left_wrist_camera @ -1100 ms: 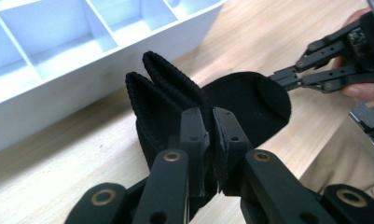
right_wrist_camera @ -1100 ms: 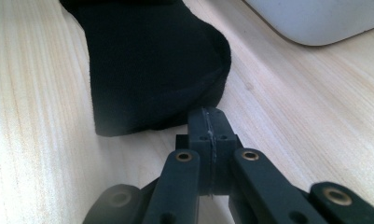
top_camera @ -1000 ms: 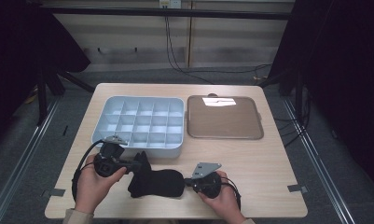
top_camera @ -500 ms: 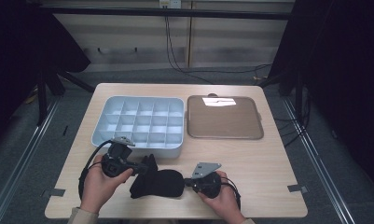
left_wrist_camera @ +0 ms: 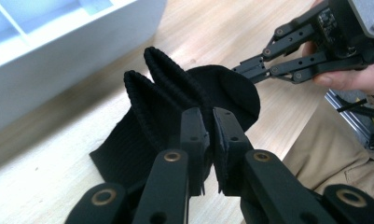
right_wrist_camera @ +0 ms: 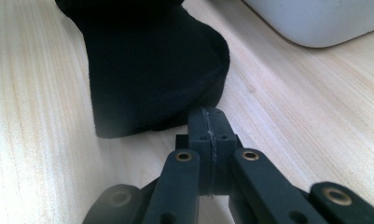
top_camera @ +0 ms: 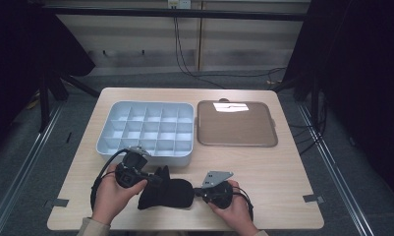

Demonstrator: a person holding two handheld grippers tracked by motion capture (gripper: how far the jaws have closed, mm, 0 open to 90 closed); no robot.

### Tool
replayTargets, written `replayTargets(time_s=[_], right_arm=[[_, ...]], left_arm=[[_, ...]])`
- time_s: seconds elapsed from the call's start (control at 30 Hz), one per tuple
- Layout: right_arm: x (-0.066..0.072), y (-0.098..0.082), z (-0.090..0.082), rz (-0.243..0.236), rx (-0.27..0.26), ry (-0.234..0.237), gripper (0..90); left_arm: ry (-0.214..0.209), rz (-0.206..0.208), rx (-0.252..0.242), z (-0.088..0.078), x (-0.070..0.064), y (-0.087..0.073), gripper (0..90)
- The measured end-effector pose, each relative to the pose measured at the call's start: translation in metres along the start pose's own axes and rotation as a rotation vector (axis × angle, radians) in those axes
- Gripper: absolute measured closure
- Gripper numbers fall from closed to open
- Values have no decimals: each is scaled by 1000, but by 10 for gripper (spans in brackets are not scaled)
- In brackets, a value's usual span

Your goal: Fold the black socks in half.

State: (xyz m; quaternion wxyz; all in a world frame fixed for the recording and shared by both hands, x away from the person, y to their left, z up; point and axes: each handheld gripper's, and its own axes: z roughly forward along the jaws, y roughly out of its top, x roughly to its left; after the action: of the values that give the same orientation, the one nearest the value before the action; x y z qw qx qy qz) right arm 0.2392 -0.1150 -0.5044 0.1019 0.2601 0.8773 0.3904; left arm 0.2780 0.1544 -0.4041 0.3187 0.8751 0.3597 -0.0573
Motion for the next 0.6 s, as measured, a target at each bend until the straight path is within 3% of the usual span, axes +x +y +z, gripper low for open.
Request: replayTargets(time_s=[0.6], right_arm=[[1, 1, 1, -2, -1, -1, 900]], left_arm=[[-12, 25, 45, 25, -8, 4, 835]])
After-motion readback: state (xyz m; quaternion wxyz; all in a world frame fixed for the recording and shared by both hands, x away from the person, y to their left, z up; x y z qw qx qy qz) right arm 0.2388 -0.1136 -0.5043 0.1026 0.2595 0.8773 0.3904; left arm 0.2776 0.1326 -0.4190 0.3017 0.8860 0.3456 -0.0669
